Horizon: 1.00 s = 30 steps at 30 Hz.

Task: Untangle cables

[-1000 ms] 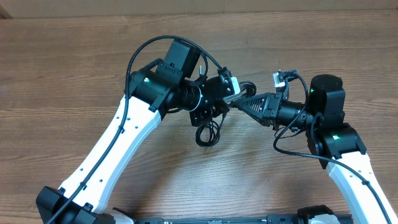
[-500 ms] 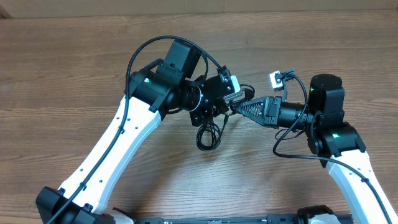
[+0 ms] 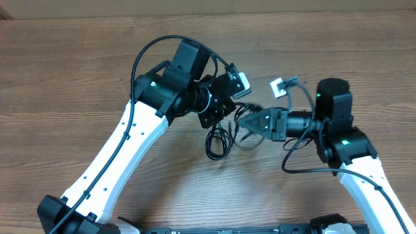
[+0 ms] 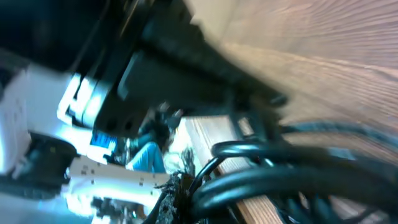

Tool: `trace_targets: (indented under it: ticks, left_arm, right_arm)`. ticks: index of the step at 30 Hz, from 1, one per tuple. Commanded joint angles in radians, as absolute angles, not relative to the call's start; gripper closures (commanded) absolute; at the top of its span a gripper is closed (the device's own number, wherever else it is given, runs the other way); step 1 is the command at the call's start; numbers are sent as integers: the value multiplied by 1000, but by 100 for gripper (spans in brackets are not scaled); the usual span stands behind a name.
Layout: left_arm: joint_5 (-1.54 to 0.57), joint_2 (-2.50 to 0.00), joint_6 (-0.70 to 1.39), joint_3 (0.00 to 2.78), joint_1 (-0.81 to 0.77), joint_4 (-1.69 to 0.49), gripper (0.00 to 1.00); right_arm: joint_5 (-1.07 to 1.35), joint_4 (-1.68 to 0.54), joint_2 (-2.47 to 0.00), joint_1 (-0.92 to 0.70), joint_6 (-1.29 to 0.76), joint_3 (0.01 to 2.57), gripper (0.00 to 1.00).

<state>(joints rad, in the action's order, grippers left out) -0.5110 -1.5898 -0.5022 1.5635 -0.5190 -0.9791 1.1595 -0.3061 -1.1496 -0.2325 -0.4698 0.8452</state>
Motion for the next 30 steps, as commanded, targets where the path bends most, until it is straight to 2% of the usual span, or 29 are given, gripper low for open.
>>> trace_targets:
  ticks: [1,11,22,27,28,30]
  left_arm:
    - [-429,-1584,-382,1572,-488,-933,96]
    - [-411,-1584,-182,1572,-341,-888,96]
    - [-444,-1584,-162,1572,-269,-900,96]
    - [-449,-1584,-238,1572,-269,-939,96]
    - [-449,-1584,-241,1572,-269,-943,96]
    - [-450,-1584,-241,1572,-269,-948,96]
  right_arm:
    - [1259,-301,-1144,-342,-377,863,96]
    - [1258,-305,-1144,-505,-308,863,96]
    - [1145,-369,-1144,-564,-257,863,94]
    - [1043,-359,-1144,-559,-314,863,79]
    - [1016,-353,-1144,-559,-339,863,73]
    - [917,-338,-1144,-559,-415,863,53]
